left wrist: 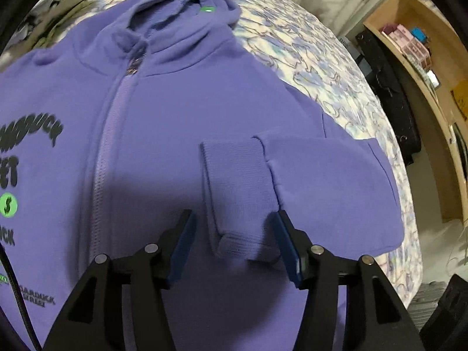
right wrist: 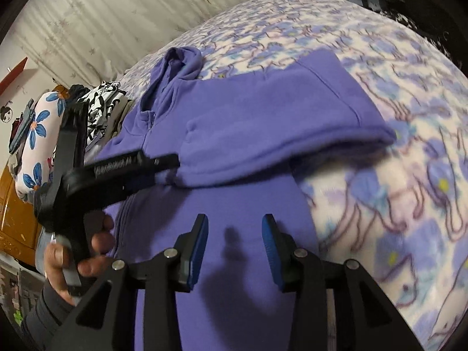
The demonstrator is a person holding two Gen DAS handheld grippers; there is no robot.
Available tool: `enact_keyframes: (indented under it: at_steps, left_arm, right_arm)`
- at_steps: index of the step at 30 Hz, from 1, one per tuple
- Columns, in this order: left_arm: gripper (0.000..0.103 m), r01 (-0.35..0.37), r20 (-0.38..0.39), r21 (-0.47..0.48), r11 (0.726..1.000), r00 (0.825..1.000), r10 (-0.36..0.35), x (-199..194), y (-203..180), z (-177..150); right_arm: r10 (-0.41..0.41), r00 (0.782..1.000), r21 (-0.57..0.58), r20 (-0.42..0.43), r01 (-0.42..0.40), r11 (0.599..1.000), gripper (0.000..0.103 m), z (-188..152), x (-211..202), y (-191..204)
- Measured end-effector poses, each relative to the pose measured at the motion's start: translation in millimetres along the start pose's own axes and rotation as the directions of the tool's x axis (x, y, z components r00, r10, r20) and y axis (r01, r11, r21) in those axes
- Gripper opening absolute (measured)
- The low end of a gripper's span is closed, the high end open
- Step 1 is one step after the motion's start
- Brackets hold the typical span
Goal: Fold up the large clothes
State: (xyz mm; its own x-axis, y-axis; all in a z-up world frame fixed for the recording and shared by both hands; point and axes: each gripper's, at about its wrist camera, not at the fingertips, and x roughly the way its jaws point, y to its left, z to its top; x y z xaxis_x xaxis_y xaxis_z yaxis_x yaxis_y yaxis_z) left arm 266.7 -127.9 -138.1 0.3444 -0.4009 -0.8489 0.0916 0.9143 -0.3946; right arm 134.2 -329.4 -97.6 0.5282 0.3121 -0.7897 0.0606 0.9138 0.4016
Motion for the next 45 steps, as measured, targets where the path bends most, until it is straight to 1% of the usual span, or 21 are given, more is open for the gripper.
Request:
enact_keyframes:
  at_steps: [2, 4, 5, 6, 8, 13, 16, 19, 21, 25, 26, 27, 29, 30, 32, 34, 35, 37, 38, 39, 45]
  left_arm:
    - [0.052, -0.015, 0.011, 0.032, 0.999, 1.000, 0.014, 2.7, -9.0, 1.2]
    - [0.046, -0.035, 0.021, 0.065, 0.997, 0.999, 0.034, 4.6, -19.2, 2.4]
    - [0.036, -0.045, 0.023, 0.085, 0.995, 0.999, 0.043, 6.3, -24.9, 1.7]
    - [0.015, -0.039, 0.018, 0.108, 0.993, 0.999, 0.037, 7.9, -31.3, 1.0]
    - [0.014, -0.031, 0.026, 0.129, 0.991, 0.999, 0.028, 4.7, -40.7, 0.3]
    - [0.013, -0.100, 0.180, 0.247, 0.964, 0.982, 0.056, -41.2, -72.2, 0.5]
    - [0.013, -0.153, 0.308, 0.285, 0.946, 0.949, 0.061, -88.4, -80.0, 7.2]
    - [0.013, -0.210, 0.419, 0.280, 0.937, 0.905, 0.077, -134.5, -73.1, 18.5]
    - [0.013, -0.264, 0.473, 0.256, 0.930, 0.873, 0.118, -159.5, -56.5, 27.8]
    - [0.014, -0.361, 0.482, 0.194, 0.912, 0.845, 0.232, -170.2, -4.8, 37.6]
    - [0.015, -0.384, 0.464, 0.176, 0.906, 0.845, 0.268, -165.0, 10.9, 37.9]
    - [0.022, -0.405, 0.426, 0.155, 0.901, 0.851, 0.308, -153.8, 31.7, 37.7]
    - [0.027, -0.425, 0.331, 0.143, 0.894, 0.872, 0.361, -127.5, 63.5, 35.8]
    - [0.027, -0.430, 0.286, 0.143, 0.892, 0.880, 0.379, -114.5, 76.4, 33.4]
    - [0.027, -0.447, 0.205, 0.129, 0.885, 0.885, 0.417, -90.6, 100.7, 28.6]
    - [0.027, -0.408, 0.168, 0.098, 0.908, 0.906, 0.389, -82.1, 117.7, 26.2]
    - [0.029, -0.386, 0.175, 0.081, 0.919, 0.913, 0.368, -84.1, 122.3, 26.6]
    - [0.040, -0.325, 0.188, 0.046, 0.945, 0.932, 0.311, -90.4, 129.1, 31.8]
    - [0.053, -0.297, 0.194, 0.026, 0.955, 0.938, 0.287, -93.0, 132.2, 35.7]
    - [0.060, -0.278, 0.203, 0.009, 0.960, 0.941, 0.271, -95.5, 133.6, 38.0]
    - [0.060, -0.241, 0.178, -0.016, 0.970, 0.954, 0.240, -79.6, 145.0, 54.5]
  right_arm:
    - [-0.001, 1.000, 0.009, -0.004, 0.001, 1.000, 0.038, -3.2, 0.8, -4.3]
    - [0.004, 1.000, 0.021, -0.005, -0.004, 1.000, 0.038, -4.8, 1.3, -7.7]
    - [0.002, 1.000, 0.028, -0.005, -0.002, 1.000, 0.038, -5.6, 1.8, -9.5]
    - [0.003, 1.000, 0.033, -0.005, -0.003, 0.999, 0.038, -6.2, 2.2, -10.6]
    - [0.003, 1.000, 0.038, -0.005, -0.003, 0.999, 0.038, -6.7, 2.7, -11.6]
    - [-0.012, 1.000, 0.028, 0.006, 0.011, 1.000, 0.038, -5.6, -0.8, -9.3]
    - [-0.018, 1.000, 0.018, 0.015, 0.018, 1.000, 0.038, -4.5, -6.1, -7.9]
    - [-0.034, 0.999, 0.006, 0.030, 0.034, 0.999, 0.038, -1.9, -11.8, -6.5]
    - [-0.044, 0.998, 0.001, 0.040, 0.044, 0.999, 0.038, 1.0, -15.1, -5.9]
    - [-0.059, 0.997, -0.004, 0.047, 0.059, 0.998, 0.038, 6.7, -16.3, -4.8]
    - [-0.062, 0.997, -0.006, 0.044, 0.062, 0.998, 0.040, 7.2, -15.6, -4.2]
    - [-0.068, 0.997, -0.009, 0.040, 0.069, 0.998, 0.046, 8.1, -14.0, -3.1]
    - [-0.076, 0.996, -0.019, 0.038, 0.077, 0.997, 0.054, 10.3, -10.9, -1.1]
    - [-0.081, 0.996, -0.025, 0.034, 0.082, 0.996, 0.055, 11.8, -8.8, 0.2]
    - [-0.083, 0.996, -0.032, 0.014, 0.083, 0.996, 0.055, 17.5, -4.2, 2.0]
    - [-0.082, 0.997, -0.031, 0.004, 0.082, 0.996, 0.055, 26.8, -1.3, 1.4]
    - [-0.084, 0.996, -0.031, 0.005, 0.084, 0.996, 0.055, 35.9, 0.2, 1.1]
    - [-0.083, 0.996, -0.030, 0.008, 0.084, 0.996, 0.055, 48.7, 3.4, 0.6]
    - [-0.088, 0.996, -0.022, 0.009, 0.088, 0.996, 0.055, 60.9, 7.6, -1.8]
    - [-0.089, 0.996, -0.015, 0.011, 0.090, 0.996, 0.055, 66.2, 9.8, -2.9]
    - [-0.079, 0.997, 0.056, -0.015, 0.079, 0.995, 0.055, 118.5, 55.8, -22.0]
